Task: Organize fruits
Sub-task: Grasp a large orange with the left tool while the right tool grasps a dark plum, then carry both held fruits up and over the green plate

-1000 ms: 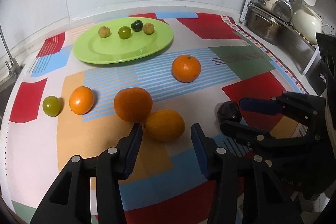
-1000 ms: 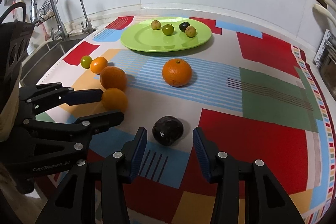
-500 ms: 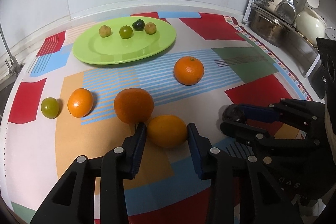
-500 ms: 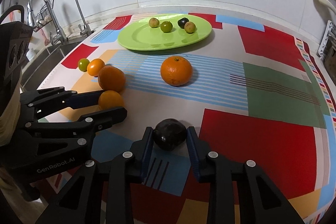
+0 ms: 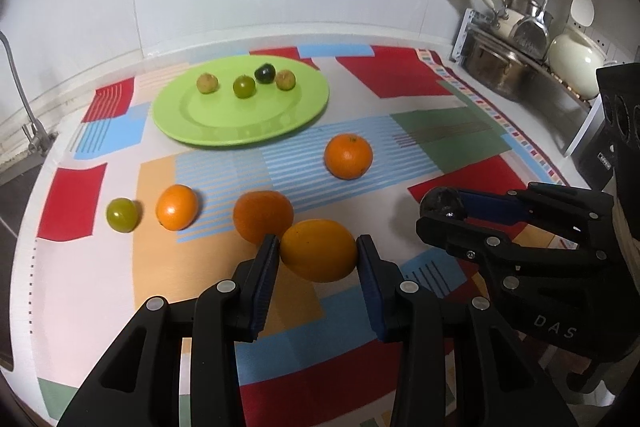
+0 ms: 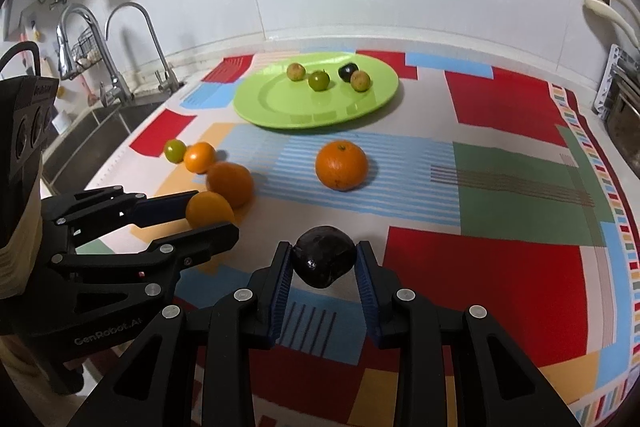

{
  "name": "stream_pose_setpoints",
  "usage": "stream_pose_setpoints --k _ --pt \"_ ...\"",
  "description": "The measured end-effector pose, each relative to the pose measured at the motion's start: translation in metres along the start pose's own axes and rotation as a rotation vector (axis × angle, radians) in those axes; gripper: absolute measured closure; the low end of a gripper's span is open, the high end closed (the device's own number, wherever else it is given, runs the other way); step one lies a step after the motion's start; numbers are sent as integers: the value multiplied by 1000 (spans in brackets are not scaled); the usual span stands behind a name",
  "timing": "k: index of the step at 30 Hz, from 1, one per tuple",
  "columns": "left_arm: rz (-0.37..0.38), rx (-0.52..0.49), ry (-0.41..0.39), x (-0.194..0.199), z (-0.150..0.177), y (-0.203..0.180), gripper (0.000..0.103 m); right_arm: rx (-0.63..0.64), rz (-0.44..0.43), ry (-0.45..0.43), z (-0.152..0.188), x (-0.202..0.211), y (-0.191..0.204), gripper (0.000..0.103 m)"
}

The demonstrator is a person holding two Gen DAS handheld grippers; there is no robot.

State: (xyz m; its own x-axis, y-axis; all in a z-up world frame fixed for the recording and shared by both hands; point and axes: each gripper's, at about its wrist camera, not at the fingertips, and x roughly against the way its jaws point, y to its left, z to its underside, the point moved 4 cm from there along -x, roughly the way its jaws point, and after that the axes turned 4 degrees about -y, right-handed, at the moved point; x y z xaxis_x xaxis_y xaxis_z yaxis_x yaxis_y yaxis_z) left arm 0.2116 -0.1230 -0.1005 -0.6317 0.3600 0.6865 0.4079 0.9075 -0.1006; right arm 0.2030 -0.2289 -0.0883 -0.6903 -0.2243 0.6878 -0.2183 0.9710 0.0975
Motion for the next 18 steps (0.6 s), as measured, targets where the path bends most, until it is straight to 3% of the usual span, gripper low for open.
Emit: stream_pose_setpoints --k 18 --pt "-17 -29 -128 55 -30 16 64 12 9 -135 -39 41 33 70"
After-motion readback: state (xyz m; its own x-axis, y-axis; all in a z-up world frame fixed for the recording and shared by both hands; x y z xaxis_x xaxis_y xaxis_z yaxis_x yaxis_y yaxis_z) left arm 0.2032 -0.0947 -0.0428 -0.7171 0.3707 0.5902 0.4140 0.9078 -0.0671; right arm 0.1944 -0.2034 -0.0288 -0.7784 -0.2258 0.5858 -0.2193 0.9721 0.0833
